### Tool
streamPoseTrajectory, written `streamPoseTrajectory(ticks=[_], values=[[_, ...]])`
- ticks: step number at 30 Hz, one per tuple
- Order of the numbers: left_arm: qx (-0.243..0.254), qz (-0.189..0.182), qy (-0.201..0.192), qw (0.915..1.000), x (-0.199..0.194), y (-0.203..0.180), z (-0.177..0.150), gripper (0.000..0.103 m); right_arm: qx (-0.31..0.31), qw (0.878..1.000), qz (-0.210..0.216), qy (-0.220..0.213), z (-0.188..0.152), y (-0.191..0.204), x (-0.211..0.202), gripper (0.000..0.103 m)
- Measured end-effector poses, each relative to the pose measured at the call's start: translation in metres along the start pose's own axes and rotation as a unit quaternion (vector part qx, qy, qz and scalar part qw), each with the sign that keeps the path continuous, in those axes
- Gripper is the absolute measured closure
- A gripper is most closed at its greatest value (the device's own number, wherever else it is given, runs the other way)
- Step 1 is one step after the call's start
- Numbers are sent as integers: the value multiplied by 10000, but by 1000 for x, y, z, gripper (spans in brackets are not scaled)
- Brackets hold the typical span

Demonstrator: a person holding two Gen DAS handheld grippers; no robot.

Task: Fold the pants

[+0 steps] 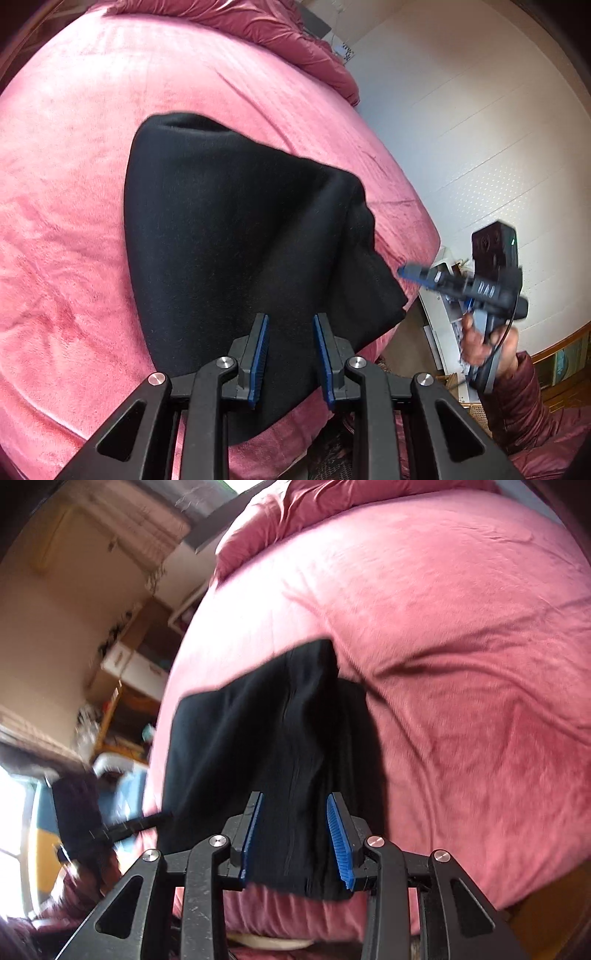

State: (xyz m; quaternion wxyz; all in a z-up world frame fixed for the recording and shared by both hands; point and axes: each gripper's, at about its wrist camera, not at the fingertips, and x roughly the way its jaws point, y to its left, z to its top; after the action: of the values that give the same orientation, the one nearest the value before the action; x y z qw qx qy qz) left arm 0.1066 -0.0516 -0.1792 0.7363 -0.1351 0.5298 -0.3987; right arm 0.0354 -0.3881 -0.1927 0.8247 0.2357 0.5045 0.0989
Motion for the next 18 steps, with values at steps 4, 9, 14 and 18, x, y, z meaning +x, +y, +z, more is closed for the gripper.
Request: streamPoseTrajectory(ticks=[4,9,14,18], values=[[103,36,-123,9999,-17,-6,2,78,-178,9978,-570,283,-15,9,21,68],[184,164,-188,9995,-33,-6,-2,78,-509,9946,-897,89,-16,23,6,96],[236,70,-176,9995,-35,-7,-9,78,-789,9910,-1084,41,-31,33,-9,97],[195,289,302,9989,-12,0,-15,78,-539,9878,-1413,382,-42,12,15,97]])
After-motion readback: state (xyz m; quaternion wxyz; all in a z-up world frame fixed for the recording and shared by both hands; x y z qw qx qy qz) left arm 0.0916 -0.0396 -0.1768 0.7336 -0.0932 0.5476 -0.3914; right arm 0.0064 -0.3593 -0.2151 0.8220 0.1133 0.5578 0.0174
